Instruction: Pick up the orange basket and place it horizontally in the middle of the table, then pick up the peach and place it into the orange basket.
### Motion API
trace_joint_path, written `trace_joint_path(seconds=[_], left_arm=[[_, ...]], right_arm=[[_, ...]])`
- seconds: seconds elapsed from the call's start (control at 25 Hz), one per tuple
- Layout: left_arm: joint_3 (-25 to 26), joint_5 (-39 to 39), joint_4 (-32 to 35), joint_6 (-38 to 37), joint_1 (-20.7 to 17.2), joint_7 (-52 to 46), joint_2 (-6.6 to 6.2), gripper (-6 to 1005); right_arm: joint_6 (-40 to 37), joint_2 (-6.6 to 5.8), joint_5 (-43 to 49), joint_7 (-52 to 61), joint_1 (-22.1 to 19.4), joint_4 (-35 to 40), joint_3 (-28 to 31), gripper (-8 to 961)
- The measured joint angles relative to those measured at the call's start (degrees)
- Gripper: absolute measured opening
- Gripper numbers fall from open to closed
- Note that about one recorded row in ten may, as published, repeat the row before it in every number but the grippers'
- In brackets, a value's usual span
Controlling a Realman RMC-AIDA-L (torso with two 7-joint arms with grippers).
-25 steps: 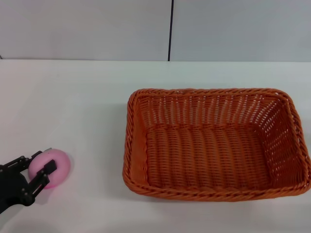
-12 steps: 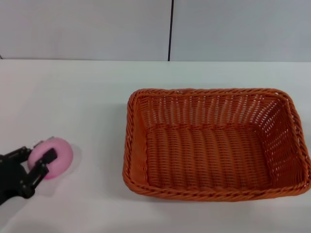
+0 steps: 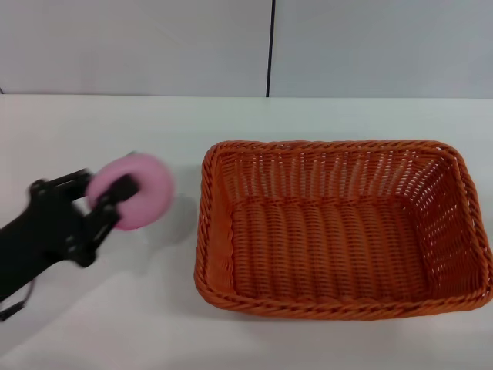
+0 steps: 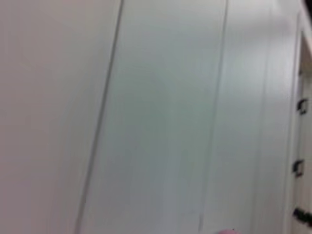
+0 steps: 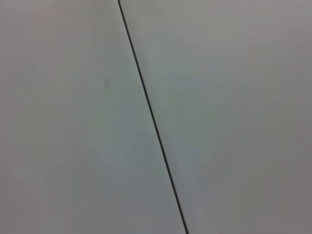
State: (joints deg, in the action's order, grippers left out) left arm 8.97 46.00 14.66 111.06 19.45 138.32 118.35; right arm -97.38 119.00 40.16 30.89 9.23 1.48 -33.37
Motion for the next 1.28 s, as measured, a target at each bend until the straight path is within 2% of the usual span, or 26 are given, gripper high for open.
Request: trace_joint_path(seconds=[0.2,0.32,0.36,0.6,0.84,1.04,1.2,1.28], left_arm=[[-0.5,0.0,-4.7,-3.3,2.4,0.5,0.07,162],[-1.9,-0.3,-14.0,-13.9,6.3,0.7,0.26,139],[-1.9,-0.3,-14.3,-14.3,6.4,0.7,0.26,131],[-1.8,-2.4,-21.2,-22.4,7.4,7.2,0.39,266],[-1.9,-2.4,-22.5,-24.3,7.3,8.9,0.38,401],[-2.1,-2.4,-22.7,-24.3,6.7,8.8,0.25,665],[-1.0,-2.0,-22.7,-24.3,5.9,9.0,0.23,783],[1.9,-1.7,-22.6,-24.5,4.7,10.7,0.2,812]], right_arm=[[0.0,0.08,0.0,0.0,-0.2,0.0,1.0,429],[-0.1,0.09,0.0,0.0,-0.4,-0.1,1.7,429],[-0.2,0.09,0.0,0.0,-0.7,-0.1,2.8,429],[-0.1,0.09,0.0,0.0,-1.3,-0.3,5.2,429],[-0.1,-0.02,0.0,0.0,-1.5,-0.2,6.4,429],[0.0,-0.06,-0.1,0.0,-1.3,0.0,6.4,429],[0.1,-0.12,-0.1,0.0,-1.1,0.2,6.5,429],[0.4,-0.16,-0.1,0.0,-1.0,0.3,6.8,429]])
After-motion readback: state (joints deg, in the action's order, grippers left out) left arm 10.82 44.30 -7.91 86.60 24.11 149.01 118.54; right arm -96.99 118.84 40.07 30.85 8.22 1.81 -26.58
